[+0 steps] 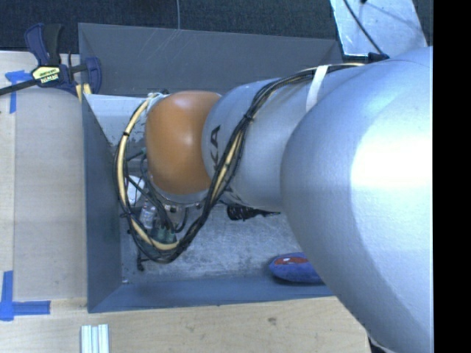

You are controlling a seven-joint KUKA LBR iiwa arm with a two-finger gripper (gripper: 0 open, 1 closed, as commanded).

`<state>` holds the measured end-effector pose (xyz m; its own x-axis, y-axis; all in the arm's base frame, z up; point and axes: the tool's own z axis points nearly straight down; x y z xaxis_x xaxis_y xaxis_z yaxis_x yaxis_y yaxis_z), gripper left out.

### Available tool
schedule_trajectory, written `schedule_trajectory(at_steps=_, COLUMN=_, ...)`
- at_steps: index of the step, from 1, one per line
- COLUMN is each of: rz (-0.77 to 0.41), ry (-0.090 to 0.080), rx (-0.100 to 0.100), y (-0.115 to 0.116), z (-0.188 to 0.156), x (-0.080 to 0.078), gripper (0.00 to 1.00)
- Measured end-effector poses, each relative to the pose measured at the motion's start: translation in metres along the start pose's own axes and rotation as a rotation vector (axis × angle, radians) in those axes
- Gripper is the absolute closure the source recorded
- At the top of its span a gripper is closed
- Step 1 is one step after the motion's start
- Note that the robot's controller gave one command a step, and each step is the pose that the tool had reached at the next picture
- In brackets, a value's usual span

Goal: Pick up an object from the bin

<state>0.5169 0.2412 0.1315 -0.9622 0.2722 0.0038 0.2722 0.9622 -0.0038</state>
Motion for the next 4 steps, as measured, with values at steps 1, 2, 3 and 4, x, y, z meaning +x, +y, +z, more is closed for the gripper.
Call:
schedule_trajectory(at_steps=1, rz=0.001, ry=-0.006, rx=-0.005, y=0.000, z=-0.005, x=-0.001, gripper=0.00)
schedule_trajectory(at_steps=2, rz=0.185, ry=-0.003, rx=-0.001, y=-0.048, z=0.063, x=-0.040, gripper=0.00)
schedule_trajectory(at_steps=3, rz=0.184, ry=-0.006, rx=-0.005, y=-0.046, z=0.061, x=-0.041, gripper=1.00)
schedule_trajectory(at_steps=4, rz=0.181, ry=-0.013, rx=-0.010, y=-0.065, z=-0.041, x=-0.067, gripper=1.00)
